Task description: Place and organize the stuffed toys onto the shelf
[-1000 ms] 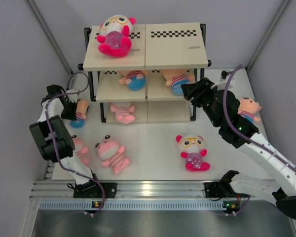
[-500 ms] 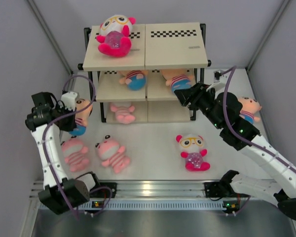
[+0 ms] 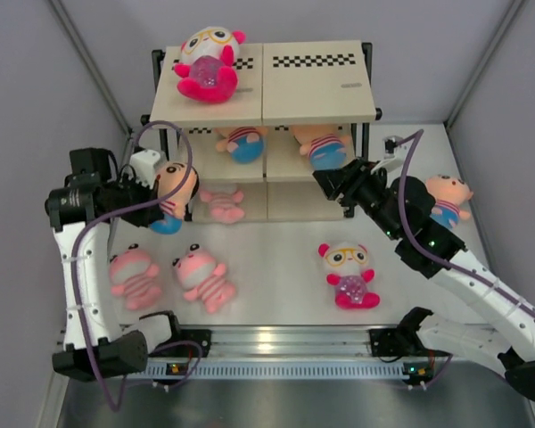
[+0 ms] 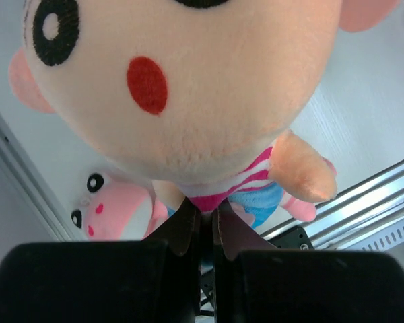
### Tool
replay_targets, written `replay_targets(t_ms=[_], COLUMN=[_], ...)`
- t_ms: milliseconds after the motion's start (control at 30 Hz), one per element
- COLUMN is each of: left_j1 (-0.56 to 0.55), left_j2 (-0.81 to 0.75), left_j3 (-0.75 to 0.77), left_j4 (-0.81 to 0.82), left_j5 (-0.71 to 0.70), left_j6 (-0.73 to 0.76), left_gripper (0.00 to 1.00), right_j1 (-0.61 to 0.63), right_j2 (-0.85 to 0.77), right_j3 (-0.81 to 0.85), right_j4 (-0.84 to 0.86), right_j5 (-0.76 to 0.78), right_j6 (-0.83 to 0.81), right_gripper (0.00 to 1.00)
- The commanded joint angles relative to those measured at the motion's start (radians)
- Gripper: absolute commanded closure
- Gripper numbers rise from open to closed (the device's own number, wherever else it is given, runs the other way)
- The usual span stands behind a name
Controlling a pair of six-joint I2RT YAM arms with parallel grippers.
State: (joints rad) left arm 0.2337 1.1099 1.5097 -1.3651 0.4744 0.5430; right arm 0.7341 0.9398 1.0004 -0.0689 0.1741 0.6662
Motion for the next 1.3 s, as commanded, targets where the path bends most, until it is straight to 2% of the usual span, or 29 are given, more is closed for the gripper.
replay_targets(t_ms=[0,100,233,400,600,733,867,1100,1167,1233,1267], left_j1=[-0.184,-0.296,-0.326,-0.330,-0.330,-0.330,-0.330,-0.332,-0.333,-0.333,-0.335], left_j2=[0.086,0.128,0.142,0.093,0.162,0.176,0.139,0.214,0.222,0.223,0.223], left_j3=[0.119,0.171,0.184,0.188,0.175,0.138,0.067,0.076,0.076,0.070,0.064], left_j4=[-0.059,-0.014,0.058,0.182,0.207,0.314,0.469,0.511,0.521,0.535,0.547], left_j5=[-0.070,-0.111,-0.154,-0.275,-0.255,-0.281,-0.327,-0.319,-0.319,-0.316,-0.318], left_j6=[-0.174,-0.207,-0.274,-0.327,-0.373,-0.397,-0.434,-0.459,-0.460,-0.463,-0.465], left_gripper=[1.00,1.00,1.00,1.00,1.00,0.99,0.94,0.87,0.81,0.68,0.67], right_j1=[0.019,0.021,0.031,0.080,0.172,0.229,0.252,0.260,0.260,0.261,0.263], right_j2=[-0.071,-0.082,-0.067,-0.030,0.053,0.067,0.065,0.037,0.028,0.019,0.014], right_j3=[-0.017,-0.014,0.026,0.107,0.191,0.219,0.237,0.219,0.205,0.195,0.190], right_j4=[0.060,0.061,0.032,-0.017,-0.057,-0.081,-0.112,-0.138,-0.141,-0.140,-0.141], right_j5=[0.091,0.125,0.153,0.223,0.341,0.392,0.422,0.449,0.453,0.458,0.461], right_j6=[0.042,0.056,0.047,0.027,0.006,0.001,-0.004,0.004,0.009,0.009,0.010], right_gripper=[0.48,0.48,0.49,0.49,0.49,0.49,0.48,0.48,0.47,0.47,0.47])
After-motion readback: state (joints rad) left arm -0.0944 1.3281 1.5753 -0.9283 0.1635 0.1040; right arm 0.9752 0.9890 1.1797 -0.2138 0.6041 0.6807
